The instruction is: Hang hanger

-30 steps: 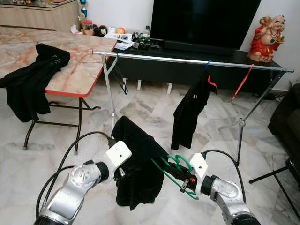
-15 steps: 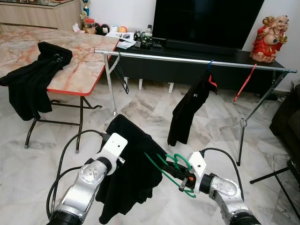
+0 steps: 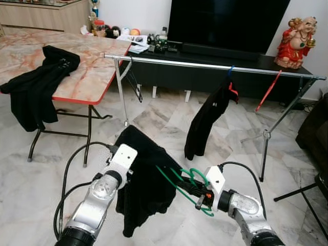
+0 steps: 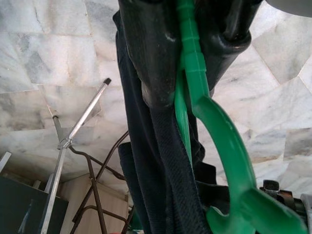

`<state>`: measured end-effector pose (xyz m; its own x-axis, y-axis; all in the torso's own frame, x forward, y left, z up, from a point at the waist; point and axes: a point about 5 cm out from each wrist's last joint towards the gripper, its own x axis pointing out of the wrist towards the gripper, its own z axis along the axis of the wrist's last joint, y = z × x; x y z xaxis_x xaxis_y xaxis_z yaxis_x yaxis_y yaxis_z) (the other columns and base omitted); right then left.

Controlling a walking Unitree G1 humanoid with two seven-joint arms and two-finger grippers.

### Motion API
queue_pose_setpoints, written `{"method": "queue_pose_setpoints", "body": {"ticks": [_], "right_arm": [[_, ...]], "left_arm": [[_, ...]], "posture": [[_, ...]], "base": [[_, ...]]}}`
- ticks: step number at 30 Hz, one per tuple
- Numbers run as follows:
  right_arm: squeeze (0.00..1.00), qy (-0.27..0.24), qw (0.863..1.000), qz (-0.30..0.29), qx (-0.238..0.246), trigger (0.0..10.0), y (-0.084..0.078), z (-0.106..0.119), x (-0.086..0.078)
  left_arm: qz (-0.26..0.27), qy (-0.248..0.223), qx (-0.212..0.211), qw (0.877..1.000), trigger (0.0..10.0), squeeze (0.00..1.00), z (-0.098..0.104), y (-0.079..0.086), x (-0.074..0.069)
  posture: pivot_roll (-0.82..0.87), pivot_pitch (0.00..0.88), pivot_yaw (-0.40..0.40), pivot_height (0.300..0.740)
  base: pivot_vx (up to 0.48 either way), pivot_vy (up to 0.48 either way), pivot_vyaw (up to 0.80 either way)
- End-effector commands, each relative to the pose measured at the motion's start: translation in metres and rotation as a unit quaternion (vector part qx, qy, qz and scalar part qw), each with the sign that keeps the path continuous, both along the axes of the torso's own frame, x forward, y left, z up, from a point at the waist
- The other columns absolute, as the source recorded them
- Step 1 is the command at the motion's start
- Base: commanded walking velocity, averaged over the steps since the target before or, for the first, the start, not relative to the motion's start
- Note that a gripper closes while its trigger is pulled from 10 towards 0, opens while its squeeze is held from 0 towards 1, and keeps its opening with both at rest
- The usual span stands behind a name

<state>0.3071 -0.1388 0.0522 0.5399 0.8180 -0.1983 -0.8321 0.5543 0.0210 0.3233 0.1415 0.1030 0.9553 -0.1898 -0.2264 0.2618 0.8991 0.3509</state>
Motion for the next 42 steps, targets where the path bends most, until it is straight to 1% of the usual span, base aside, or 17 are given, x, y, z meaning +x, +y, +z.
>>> {"method": "queue_pose_setpoints", "body": {"ticks": [1, 6, 14, 15, 16, 17, 18, 20, 21, 22, 23, 26, 31, 33, 35, 36, 42], "right_arm": [[0.00, -0.024, 1.000, -0.005, 0.011, 0.0, -0.002, 0.010, 0.005], [0.00, -0.023, 1.000, -0.005, 0.012, 0.0, -0.003, 0.009, 0.004], [0.00, -0.022, 1.000, -0.004, 0.012, 0.0, -0.002, 0.008, 0.004], [0.00, -0.022, 1.000, -0.004, 0.012, 0.0, -0.002, 0.008, 0.004], [0.00, -0.022, 1.000, -0.004, 0.012, 0.0, -0.002, 0.008, 0.004], [0.00, -0.022, 1.000, -0.004, 0.012, 0.0, -0.002, 0.008, 0.004], [0.00, -0.022, 1.000, -0.004, 0.012, 0.0, -0.002, 0.008, 0.004], [0.00, -0.022, 1.000, -0.004, 0.012, 0.0, -0.002, 0.009, 0.004], [0.00, -0.022, 1.000, -0.003, 0.012, 0.0, -0.002, 0.008, 0.004], [0.00, -0.021, 1.000, 0.000, 0.013, 0.0, -0.001, 0.008, 0.003], [0.00, -0.021, 1.000, 0.000, 0.013, 0.0, -0.001, 0.008, 0.003], [0.00, -0.019, 1.000, 0.004, 0.017, 0.0, 0.000, 0.008, 0.003], [0.00, -0.020, 1.000, 0.005, 0.018, 0.0, 0.000, 0.009, 0.003], [0.00, -0.020, 1.000, 0.005, 0.018, 0.0, -0.001, 0.009, 0.003], [0.00, -0.020, 1.000, 0.005, 0.018, 0.0, -0.001, 0.009, 0.003], [0.00, -0.020, 1.000, 0.005, 0.018, 0.0, -0.001, 0.009, 0.003], [0.00, -0.019, 1.000, 0.005, 0.018, 0.0, -0.001, 0.010, 0.003]], "left_arm": [[0.000, -0.011, 0.003, 1.000, 0.0, 0.00, 0.004, -0.001, 0.003], [0.000, -0.009, -0.007, 1.000, 0.0, 0.00, 0.002, -0.003, 0.003], [0.007, -0.009, -0.010, 1.000, 0.0, 0.00, 0.001, -0.003, 0.003], [0.001, -0.008, -0.011, 1.000, 3.0, 0.00, 0.001, -0.005, 0.003], [-0.003, -0.008, -0.012, 1.000, 3.0, 0.00, 0.001, -0.005, 0.003], [-0.013, -0.006, -0.021, 1.000, 10.0, 0.00, 0.001, -0.008, 0.002], [-0.028, -0.004, -0.033, 0.999, 10.0, 0.00, 0.000, -0.012, 0.000], [-0.057, 0.000, -0.030, 0.998, 10.0, 0.00, -0.001, -0.018, -0.004], [-0.063, 0.003, -0.028, 0.998, 10.0, 0.33, -0.003, -0.019, -0.005], [-0.054, 0.005, -0.033, 0.998, 10.0, 1.00, -0.004, -0.019, -0.005], [-0.054, 0.005, -0.033, 0.998, 10.0, 1.00, -0.004, -0.019, -0.005], [-0.027, -0.003, -0.027, 0.999, 10.0, 1.00, -0.004, -0.017, -0.002], [-0.018, -0.010, -0.034, 0.999, 10.0, 1.00, -0.001, -0.019, 0.001], [0.002, -0.017, -0.029, 0.999, 10.0, 1.00, 0.000, -0.018, 0.002], [0.009, -0.021, -0.024, 0.999, 10.0, 1.00, 0.000, -0.018, 0.003], [0.018, -0.021, -0.016, 1.000, 10.0, 0.00, -0.001, -0.017, 0.004], [0.029, -0.013, -0.011, 0.999, 10.0, 0.00, -0.004, -0.019, 0.004]], "posture": [[0.17, 0.000, -0.112, 0.740], [0.17, 0.000, -0.112, 0.740], [0.17, 0.000, -0.112, 0.740], [0.17, 0.000, -0.112, 0.740], [0.17, 0.000, -0.112, 0.740], [0.17, 0.000, -0.112, 0.740], [0.17, 0.000, -0.112, 0.740], [0.17, 0.000, -0.113, 0.740], [0.17, 0.000, -0.113, 0.740], [0.17, 0.000, -0.113, 0.740], [0.17, 0.000, -0.113, 0.740], [0.17, 0.000, -0.113, 0.740], [0.17, 0.000, -0.114, 0.740], [0.17, 0.000, -0.114, 0.740], [0.17, 0.000, -0.114, 0.740], [0.17, 0.000, -0.115, 0.740], [0.17, 0.000, -0.116, 0.740]], "base": [[0.000, 0.000, 0.00], [0.000, 0.000, 0.00], [0.000, 0.000, 0.00], [0.000, 0.000, 0.00], [0.000, 0.000, 0.00], [0.000, 0.000, 0.00], [0.000, 0.000, 0.00], [0.000, 0.000, 0.00], [0.000, 0.000, 0.00], [0.000, 0.000, 0.00], [0.000, 0.000, 0.00], [0.000, 0.000, 0.00], [0.000, 0.000, 0.00], [0.000, 0.000, 0.00], [0.000, 0.000, 0.00], [0.000, 0.000, 0.00], [0.000, 0.000, 0.00]]}}
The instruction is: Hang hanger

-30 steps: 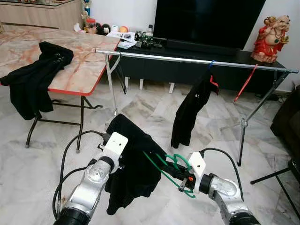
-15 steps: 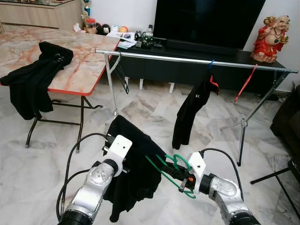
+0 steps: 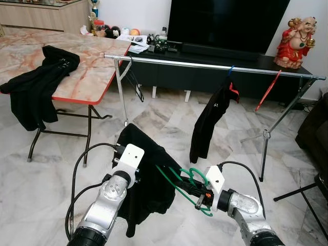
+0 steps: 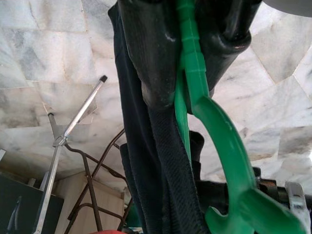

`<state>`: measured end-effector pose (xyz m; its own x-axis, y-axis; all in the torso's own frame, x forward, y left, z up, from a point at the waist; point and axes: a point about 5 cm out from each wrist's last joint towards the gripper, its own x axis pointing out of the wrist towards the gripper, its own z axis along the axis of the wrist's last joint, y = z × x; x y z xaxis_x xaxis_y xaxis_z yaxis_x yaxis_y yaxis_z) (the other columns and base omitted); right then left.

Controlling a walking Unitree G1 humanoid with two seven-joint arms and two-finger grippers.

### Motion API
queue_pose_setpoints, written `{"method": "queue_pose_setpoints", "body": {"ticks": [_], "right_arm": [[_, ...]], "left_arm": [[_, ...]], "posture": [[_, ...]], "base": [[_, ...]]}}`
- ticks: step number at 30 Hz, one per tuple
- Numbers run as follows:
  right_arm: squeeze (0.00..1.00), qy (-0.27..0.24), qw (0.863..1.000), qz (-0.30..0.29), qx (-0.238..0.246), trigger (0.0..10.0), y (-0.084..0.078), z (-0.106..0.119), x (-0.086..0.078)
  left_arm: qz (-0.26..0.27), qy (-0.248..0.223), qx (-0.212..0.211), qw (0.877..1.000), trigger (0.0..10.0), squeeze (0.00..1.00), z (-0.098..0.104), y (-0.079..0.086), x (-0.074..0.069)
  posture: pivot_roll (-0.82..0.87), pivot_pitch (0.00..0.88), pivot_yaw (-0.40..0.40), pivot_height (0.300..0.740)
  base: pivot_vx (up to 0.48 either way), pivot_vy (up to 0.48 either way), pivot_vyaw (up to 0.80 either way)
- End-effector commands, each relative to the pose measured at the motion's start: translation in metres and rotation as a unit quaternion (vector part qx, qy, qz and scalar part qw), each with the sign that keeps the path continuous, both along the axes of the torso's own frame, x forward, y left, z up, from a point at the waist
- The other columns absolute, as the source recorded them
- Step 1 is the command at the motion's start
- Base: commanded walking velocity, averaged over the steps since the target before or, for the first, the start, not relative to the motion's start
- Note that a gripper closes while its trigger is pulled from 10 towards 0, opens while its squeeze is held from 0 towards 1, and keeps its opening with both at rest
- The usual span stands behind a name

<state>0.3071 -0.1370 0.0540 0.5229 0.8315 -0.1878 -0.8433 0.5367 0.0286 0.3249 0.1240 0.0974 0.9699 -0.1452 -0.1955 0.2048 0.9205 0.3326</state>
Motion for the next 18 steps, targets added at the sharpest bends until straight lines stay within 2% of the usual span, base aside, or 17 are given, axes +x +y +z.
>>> {"method": "queue_pose_setpoints", "body": {"ticks": [1, 6, 8, 13, 15, 16, 17, 18], "right_arm": [[0.00, -0.020, 1.000, -0.006, 0.012, 0.0, -0.003, 0.008, 0.004], [0.00, -0.021, 1.000, -0.007, 0.014, 0.0, -0.003, 0.009, 0.005], [0.00, -0.018, 1.000, -0.003, 0.015, 0.0, -0.003, 0.009, 0.004], [0.00, -0.016, 1.000, 0.000, 0.018, 0.0, -0.002, 0.009, 0.004], [0.00, -0.013, 1.000, 0.003, 0.020, 0.0, -0.002, 0.008, 0.003], [0.00, -0.012, 1.000, 0.004, 0.020, 0.0, -0.001, 0.008, 0.003], [0.00, -0.011, 1.000, 0.004, 0.020, 0.0, -0.001, 0.007, 0.002], [0.00, -0.011, 1.000, 0.004, 0.020, 0.0, -0.001, 0.007, 0.002]], "left_arm": [[-0.003, 0.009, 0.003, 1.000, 10.0, 0.00, -0.001, -0.005, 0.002], [-0.015, 0.034, -0.007, 0.999, 10.0, 0.00, -0.007, -0.009, 0.000], [-0.005, 0.045, 0.013, 0.999, 10.0, 0.00, -0.010, -0.003, 0.000], [0.019, 0.033, 0.004, 0.999, 10.0, 0.00, -0.010, 0.002, 0.003], [0.030, 0.020, -0.011, 0.999, 9.9, 0.00, -0.007, 0.002, 0.004], [0.038, 0.016, -0.024, 0.999, 4.0, 0.00, -0.006, 0.003, 0.005], [0.051, 0.005, -0.041, 0.998, 0.0, 0.00, -0.002, 0.005, 0.006], [0.053, 0.002, -0.044, 0.998, 0.0, 0.00, -0.001, 0.005, 0.007]], "posture": [[0.17, 0.000, -0.116, 0.740], [0.16, 0.000, -0.115, 0.740], [0.16, 0.000, -0.116, 0.740], [0.16, 0.000, -0.116, 0.740], [0.16, 0.000, -0.116, 0.740], [0.16, 0.000, -0.117, 0.740], [0.16, 0.000, -0.117, 0.740], [0.16, 0.000, -0.117, 0.740]], "base": [[0.000, 0.000, 0.00], [0.000, 0.000, 0.00], [0.000, 0.000, 0.00], [0.000, 0.000, 0.00], [0.000, 0.000, 0.00], [0.000, 0.000, 0.00], [0.000, 0.000, 0.00], [0.000, 0.000, 0.00]]}}
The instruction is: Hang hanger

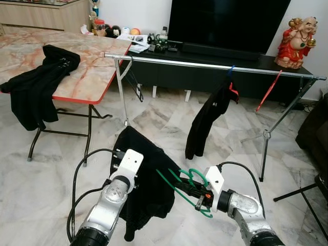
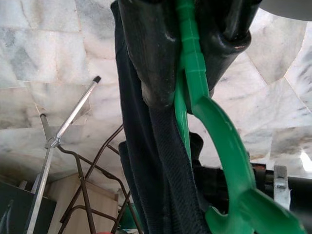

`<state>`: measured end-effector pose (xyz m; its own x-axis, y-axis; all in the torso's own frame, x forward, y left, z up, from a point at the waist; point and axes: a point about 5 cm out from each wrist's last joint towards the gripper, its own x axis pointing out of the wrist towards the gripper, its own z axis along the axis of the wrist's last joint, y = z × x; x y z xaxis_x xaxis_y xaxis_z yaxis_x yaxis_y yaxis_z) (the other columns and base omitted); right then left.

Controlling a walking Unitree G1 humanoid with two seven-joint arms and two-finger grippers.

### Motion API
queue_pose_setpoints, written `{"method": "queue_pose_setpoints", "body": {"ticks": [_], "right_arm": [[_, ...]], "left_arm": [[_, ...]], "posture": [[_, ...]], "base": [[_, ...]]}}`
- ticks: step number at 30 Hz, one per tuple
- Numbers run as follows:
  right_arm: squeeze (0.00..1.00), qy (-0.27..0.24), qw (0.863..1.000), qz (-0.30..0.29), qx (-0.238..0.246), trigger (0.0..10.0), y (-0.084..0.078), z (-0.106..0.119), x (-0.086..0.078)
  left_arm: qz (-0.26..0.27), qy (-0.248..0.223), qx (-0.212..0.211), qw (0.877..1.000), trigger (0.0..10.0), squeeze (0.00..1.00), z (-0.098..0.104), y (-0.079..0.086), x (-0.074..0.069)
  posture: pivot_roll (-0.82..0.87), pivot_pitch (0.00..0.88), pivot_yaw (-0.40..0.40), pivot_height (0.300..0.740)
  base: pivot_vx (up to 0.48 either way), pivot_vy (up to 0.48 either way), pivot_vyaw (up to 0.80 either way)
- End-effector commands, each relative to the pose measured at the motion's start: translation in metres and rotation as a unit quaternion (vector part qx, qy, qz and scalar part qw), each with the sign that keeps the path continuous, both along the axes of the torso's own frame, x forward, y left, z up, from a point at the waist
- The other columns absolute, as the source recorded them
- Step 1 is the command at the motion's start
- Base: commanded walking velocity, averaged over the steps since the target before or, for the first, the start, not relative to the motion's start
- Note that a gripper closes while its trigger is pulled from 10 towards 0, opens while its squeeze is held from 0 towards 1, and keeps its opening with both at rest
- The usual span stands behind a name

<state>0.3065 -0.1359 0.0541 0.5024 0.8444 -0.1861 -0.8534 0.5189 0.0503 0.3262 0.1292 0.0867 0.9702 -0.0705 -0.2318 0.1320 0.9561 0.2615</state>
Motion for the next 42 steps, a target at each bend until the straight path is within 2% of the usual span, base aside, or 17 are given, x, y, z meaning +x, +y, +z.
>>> {"method": "queue_pose_setpoints", "body": {"ticks": [1, 17, 31, 33, 38, 42], "right_arm": [[0.00, -0.018, 1.000, -0.006, 0.013, 0.0, -0.003, 0.006, 0.002], [0.00, 0.003, 0.999, -0.017, -0.027, 0.0, -0.008, -0.007, -0.004], [0.00, 0.034, 0.993, -0.047, -0.100, 0.0, -0.019, -0.028, -0.014], [0.00, 0.045, 0.988, -0.023, -0.143, 0.0, -0.022, -0.037, -0.021], [0.00, 0.076, 0.983, 0.015, -0.167, 0.0, -0.025, -0.048, -0.034], [0.00, 0.115, 0.972, 0.078, -0.191, 0.0, -0.028, -0.059, -0.051]], "left_arm": [[0.004, -0.030, -0.010, 0.999, 0.0, 0.00, 0.013, -0.001, 0.006], [-0.004, -0.076, -0.048, 0.996, 0.0, 0.00, 0.023, -0.007, 0.004], [0.042, -0.098, -0.074, 0.992, 0.0, 0.00, 0.027, 0.007, 0.003], [0.058, -0.107, -0.079, 0.989, 0.0, 0.00, 0.030, 0.011, 0.003], [0.084, -0.119, -0.087, 0.985, 0.0, 0.00, 0.034, 0.017, 0.005], [0.095, -0.116, -0.089, 0.985, 0.0, 0.00, 0.033, 0.021, 0.005]], "posture": [[0.16, 0.000, -0.119, 0.740], [0.16, 0.000, -0.119, 0.740], [0.16, 0.000, -0.118, 0.740], [0.16, 0.000, -0.118, 0.740], [0.16, 0.000, -0.119, 0.740], [0.16, 0.000, -0.118, 0.740]], "base": [[0.000, 0.000, 0.00], [0.000, 0.000, 0.00], [0.000, 0.000, 0.00], [0.000, 0.000, 0.00], [0.000, 0.000, 0.00], [0.000, 0.000, 0.00]]}}
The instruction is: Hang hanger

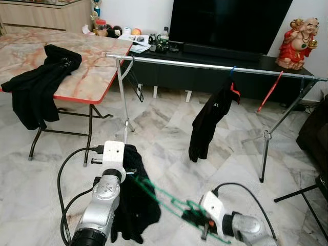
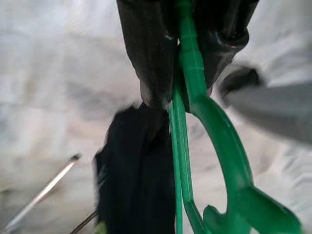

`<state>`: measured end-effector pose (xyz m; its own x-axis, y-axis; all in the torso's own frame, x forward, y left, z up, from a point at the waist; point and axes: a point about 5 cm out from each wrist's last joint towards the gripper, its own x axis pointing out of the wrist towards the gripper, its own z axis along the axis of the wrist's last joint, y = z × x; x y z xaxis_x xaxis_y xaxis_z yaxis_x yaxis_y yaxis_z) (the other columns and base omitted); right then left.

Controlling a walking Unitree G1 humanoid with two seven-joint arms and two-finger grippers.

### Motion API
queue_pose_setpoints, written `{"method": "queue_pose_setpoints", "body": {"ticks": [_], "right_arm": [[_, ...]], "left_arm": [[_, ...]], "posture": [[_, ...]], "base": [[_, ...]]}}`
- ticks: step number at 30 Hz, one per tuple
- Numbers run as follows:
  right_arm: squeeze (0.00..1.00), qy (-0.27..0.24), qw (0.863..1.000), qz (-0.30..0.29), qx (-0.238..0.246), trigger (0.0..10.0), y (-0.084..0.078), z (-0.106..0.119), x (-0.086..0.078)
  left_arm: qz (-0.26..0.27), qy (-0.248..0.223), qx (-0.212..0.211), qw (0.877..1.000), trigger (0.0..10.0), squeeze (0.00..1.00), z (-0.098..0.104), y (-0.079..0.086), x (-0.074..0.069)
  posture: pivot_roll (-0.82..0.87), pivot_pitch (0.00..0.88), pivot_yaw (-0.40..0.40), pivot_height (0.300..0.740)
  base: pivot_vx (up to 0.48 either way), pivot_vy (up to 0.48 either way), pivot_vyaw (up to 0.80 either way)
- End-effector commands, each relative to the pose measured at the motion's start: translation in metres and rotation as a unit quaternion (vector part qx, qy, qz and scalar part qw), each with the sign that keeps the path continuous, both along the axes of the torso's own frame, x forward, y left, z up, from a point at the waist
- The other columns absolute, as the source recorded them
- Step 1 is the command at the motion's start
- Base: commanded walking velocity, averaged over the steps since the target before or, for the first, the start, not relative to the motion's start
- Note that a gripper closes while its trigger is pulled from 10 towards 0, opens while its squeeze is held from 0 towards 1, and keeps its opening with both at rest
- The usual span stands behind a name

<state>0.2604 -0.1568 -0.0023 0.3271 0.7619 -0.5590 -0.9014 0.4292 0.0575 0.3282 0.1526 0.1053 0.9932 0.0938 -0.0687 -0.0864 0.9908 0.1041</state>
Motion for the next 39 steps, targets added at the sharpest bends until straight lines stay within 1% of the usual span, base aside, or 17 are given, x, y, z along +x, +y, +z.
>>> {"method": "queue_pose_setpoints", "body": {"ticks": [1, 13, 18, 21, 23, 27, 28, 29, 30, 31, 32, 33, 34, 35, 36, 37, 39], "right_arm": [[0.00, 0.043, 0.998, 0.043, -0.009, 0.0, -0.007, -0.006, -0.013], [0.00, 0.092, 0.989, 0.098, 0.054, 0.0, -0.011, -0.001, -0.026], [0.00, 0.078, 0.992, 0.078, 0.054, 0.0, -0.029, 0.010, -0.024], [0.00, 0.071, 0.996, 0.038, 0.025, 0.0, -0.048, 0.013, -0.023], [0.00, 0.082, 0.996, 0.014, -0.021, 0.0, -0.062, 0.008, -0.028], [0.00, 0.092, 0.994, -0.013, -0.051, 0.0, -0.071, 0.003, -0.032], [0.00, 0.087, 0.992, -0.048, -0.077, 0.0, -0.076, -0.001, -0.031], [0.00, 0.065, 0.985, -0.112, -0.116, 1.5, -0.080, -0.007, -0.024], [0.00, 0.050, 0.978, -0.148, -0.136, 1.5, -0.083, -0.009, -0.020], [0.00, 0.032, 0.967, -0.203, -0.150, 4.2, -0.085, -0.010, -0.015], [0.00, 0.016, 0.953, -0.260, -0.156, 4.7, -0.086, -0.012, -0.010], [0.00, 0.000, 0.933, -0.327, -0.150, 7.5, -0.085, -0.013, -0.005], [0.00, 0.000, 0.933, -0.327, -0.150, 7.5, -0.085, -0.013, -0.005], [0.00, -0.009, 0.915, -0.390, -0.102, 10.0, -0.078, -0.015, -0.002], [0.00, -0.004, 0.891, -0.452, -0.048, 10.0, -0.071, -0.017, -0.002], [0.00, -0.004, 0.891, -0.452, -0.048, 10.0, -0.071, -0.017, -0.002], [0.00, 0.014, 0.853, -0.522, 0.002, 10.0, -0.065, -0.025, -0.008]], "left_arm": [[0.006, -0.033, -0.005, 0.999, 0.0, 0.00, 0.014, -0.002, 0.003], [0.030, -0.014, 0.004, 0.999, 0.0, 0.00, 0.003, 0.009, 0.001], [0.058, 0.008, 0.027, 0.998, 0.0, 0.00, -0.009, 0.032, -0.005], [0.092, 0.023, 0.046, 0.994, 0.0, 0.00, -0.017, 0.055, -0.013], [0.120, 0.030, 0.049, 0.991, 0.0, 0.00, -0.021, 0.071, -0.019], [0.132, 0.033, 0.056, 0.989, 0.0, 0.00, -0.022, 0.080, -0.023], [0.138, 0.032, 0.057, 0.988, 0.0, 0.00, -0.022, 0.085, -0.025], [0.130, 0.024, 0.041, 0.990, 1.8, 0.00, -0.021, 0.084, -0.025], [0.125, 0.018, 0.029, 0.992, 1.8, 0.00, -0.019, 0.082, -0.025], [0.114, 0.008, 0.012, 0.993, 4.8, 0.00, -0.018, 0.079, -0.025], [0.099, -0.001, -0.001, 0.995, 10.0, 0.00, -0.016, 0.074, -0.026], [0.073, -0.013, -0.019, 0.997, 10.0, 0.00, -0.014, 0.064, -0.027], [0.073, -0.013, -0.019, 0.997, 10.0, 0.00, -0.014, 0.064, -0.027], [0.034, -0.019, -0.035, 0.999, 10.0, 0.00, -0.013, 0.051, -0.030], [0.002, -0.026, -0.045, 0.999, 10.0, 0.00, -0.011, 0.038, -0.034], [0.002, -0.026, -0.045, 0.999, 10.0, 0.00, -0.011, 0.038, -0.034], [-0.028, -0.038, -0.070, 0.996, 10.0, 0.00, -0.006, 0.025, -0.038]], "posture": [[0.16, 0.000, -0.118, 0.740], [0.14, 0.000, -0.115, 0.740], [0.14, 0.000, -0.113, 0.740], [0.14, 0.000, -0.110, 0.740], [0.13, 0.000, -0.103, 0.740], [0.12, 0.000, -0.102, 0.740], [0.12, 0.000, -0.102, 0.740], [0.12, 0.000, -0.102, 0.740], [0.12, 0.000, -0.102, 0.740], [0.12, 0.000, -0.098, 0.740], [0.12, 0.000, -0.098, 0.740], [0.12, 0.000, -0.096, 0.740], [0.12, 0.000, -0.096, 0.740], [0.11, 0.000, -0.083, 0.740], [0.12, 0.000, -0.078, 0.740], [0.12, 0.000, -0.078, 0.740], [0.12, 0.000, -0.070, 0.740]], "base": [[0.000, 0.000, 0.00], [0.000, 0.000, 0.00], [0.000, 0.000, 0.00], [0.000, 0.000, 0.00], [0.000, 0.000, 0.00], [0.000, 0.000, 0.00], [0.000, 0.000, 0.00], [0.000, 0.000, 0.00], [0.000, 0.000, 0.00], [0.000, 0.000, 0.00], [0.000, 0.000, 0.00], [0.000, 0.000, 0.00], [0.000, 0.000, 0.00], [0.000, 0.000, 0.00], [0.000, 0.000, 0.00], [0.000, 0.000, 0.00], [0.000, 0.000, 0.00]]}}
